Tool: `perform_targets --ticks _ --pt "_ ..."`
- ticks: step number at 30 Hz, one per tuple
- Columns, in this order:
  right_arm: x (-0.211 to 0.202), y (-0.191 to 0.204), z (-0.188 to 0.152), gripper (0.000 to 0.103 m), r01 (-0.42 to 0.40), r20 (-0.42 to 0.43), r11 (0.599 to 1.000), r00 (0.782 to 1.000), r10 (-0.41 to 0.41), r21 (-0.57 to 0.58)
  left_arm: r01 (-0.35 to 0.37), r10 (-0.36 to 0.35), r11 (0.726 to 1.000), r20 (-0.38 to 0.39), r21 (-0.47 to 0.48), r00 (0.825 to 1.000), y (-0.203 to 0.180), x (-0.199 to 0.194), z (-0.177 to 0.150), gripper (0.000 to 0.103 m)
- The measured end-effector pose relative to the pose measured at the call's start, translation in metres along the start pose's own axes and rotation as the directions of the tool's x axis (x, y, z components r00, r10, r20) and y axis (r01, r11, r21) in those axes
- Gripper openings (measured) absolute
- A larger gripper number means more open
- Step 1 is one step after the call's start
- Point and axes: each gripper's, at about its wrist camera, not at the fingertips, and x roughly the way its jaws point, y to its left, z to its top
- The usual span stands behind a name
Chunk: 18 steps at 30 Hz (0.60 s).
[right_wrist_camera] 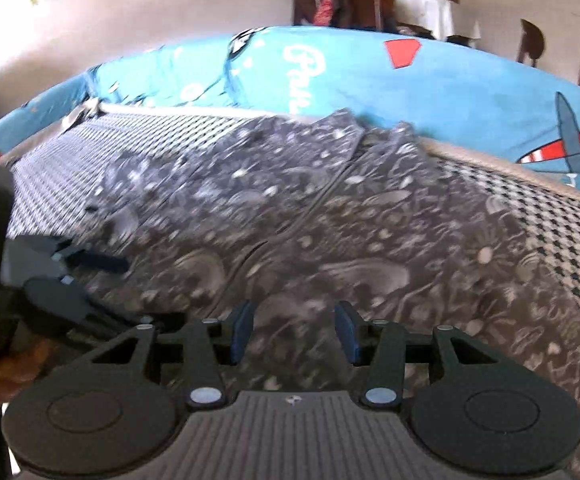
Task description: Fold clothes
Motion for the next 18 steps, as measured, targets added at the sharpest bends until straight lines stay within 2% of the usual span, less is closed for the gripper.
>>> perform_targets --ticks 8,18 --pt "0.015 -0.048 0.029 0.046 0.091 0.072 0.988 0.992 -0.101 0.127 0.013 -0.013 1.0 -0.01 0.015 1.0 -0.004 0.012 0.024 0.103" --pt "0.045 -0.093 0.048 0.046 0.164 0.081 0.961 0.979 -0.186 0.223 0.026 -0.025 0.995 -0.012 0.093 1.0 -0.016 0.027 0.053 0.103"
